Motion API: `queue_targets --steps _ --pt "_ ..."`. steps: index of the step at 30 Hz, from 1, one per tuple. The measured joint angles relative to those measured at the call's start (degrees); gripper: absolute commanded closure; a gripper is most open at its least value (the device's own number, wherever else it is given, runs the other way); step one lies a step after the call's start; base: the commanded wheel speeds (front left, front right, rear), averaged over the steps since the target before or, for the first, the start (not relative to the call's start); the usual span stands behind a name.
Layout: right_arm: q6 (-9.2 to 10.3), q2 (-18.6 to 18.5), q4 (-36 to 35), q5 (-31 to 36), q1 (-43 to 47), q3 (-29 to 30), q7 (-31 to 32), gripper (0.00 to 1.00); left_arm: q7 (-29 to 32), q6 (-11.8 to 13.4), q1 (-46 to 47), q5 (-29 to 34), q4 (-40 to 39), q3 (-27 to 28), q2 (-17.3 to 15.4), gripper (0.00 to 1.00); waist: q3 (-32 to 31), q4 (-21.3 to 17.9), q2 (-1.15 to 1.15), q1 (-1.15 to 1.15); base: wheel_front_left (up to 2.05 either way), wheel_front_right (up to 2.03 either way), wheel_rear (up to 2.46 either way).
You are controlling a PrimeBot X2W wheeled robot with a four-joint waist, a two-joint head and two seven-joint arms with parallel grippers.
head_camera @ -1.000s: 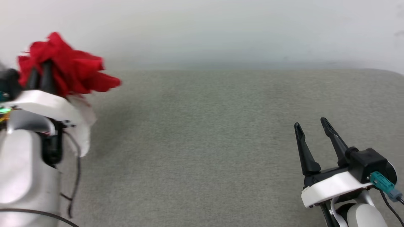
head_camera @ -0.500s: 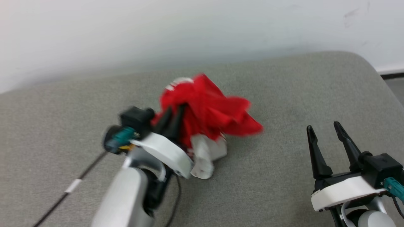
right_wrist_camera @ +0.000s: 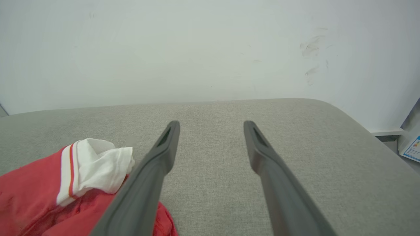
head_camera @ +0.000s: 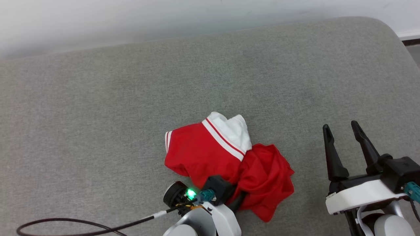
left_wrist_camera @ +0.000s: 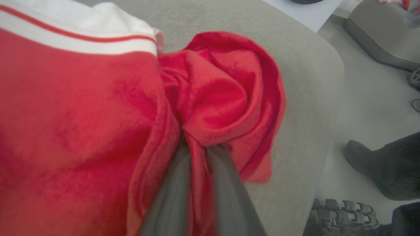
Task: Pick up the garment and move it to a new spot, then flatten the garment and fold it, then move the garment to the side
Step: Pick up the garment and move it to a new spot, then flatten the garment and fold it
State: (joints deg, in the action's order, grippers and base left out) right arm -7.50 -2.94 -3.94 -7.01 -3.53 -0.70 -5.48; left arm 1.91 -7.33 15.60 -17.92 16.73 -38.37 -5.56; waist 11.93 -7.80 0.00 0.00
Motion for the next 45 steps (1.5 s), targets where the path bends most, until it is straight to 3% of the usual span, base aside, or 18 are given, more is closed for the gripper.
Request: queue_targets --steps 2,7,13,19,27,34,45 --pt "0.00 0.00 0.53 0.00 -0.07 0.34 -0.08 0.00 -0.96 -0.05 0.26 -0.04 0.13 -0.89 -0.42 0.00 -0.26 0.42 0.00 0.00 0.00 0.00 0.00" --pt "0.01 0.01 1.59 0.45 -0.08 0.55 -0.09 0.00 -5.70 0.14 1.62 -0.04 -1.96 -0.90 -0.55 0.00 -2.54 1.44 0.00 0.00 0.00 0.00 0.00" --pt "0.00 0.01 1.78 1.90 1.11 0.89 1.24 0.00 -10.80 3.22 1.31 -0.55 -5.37 1.90 -0.31 0.00 -7.10 2.94 0.00 0.00 0.00 0.00 0.00" --pt "0.00 0.00 0.85 2.18 3.15 1.57 2.61 0.00 -13.85 8.78 -1.48 -2.29 -8.32 8.21 -1.53 0.00 -11.07 4.72 0.00 0.00 0.00 0.00 0.00" --pt "0.00 0.00 -0.21 2.40 5.04 1.65 4.41 0.00 -16.05 15.23 -8.25 -5.42 -10.92 18.85 -6.03 0.00 -13.13 6.64 0.00 -0.01 0.00 0.00 0.00" --pt "0.00 0.01 -0.62 2.52 5.84 1.65 5.49 0.00 -16.56 17.00 -13.74 -5.93 -12.76 23.57 -9.80 0.00 -13.56 7.40 0.00 0.00 0.00 0.00 0.00" --pt "0.00 0.02 -0.20 0.16 6.08 3.79 6.62 0.00 -16.13 17.33 -15.02 -5.81 -15.59 22.40 -9.92 0.00 -13.23 8.14 0.00 0.00 0.00 0.00 0.00"
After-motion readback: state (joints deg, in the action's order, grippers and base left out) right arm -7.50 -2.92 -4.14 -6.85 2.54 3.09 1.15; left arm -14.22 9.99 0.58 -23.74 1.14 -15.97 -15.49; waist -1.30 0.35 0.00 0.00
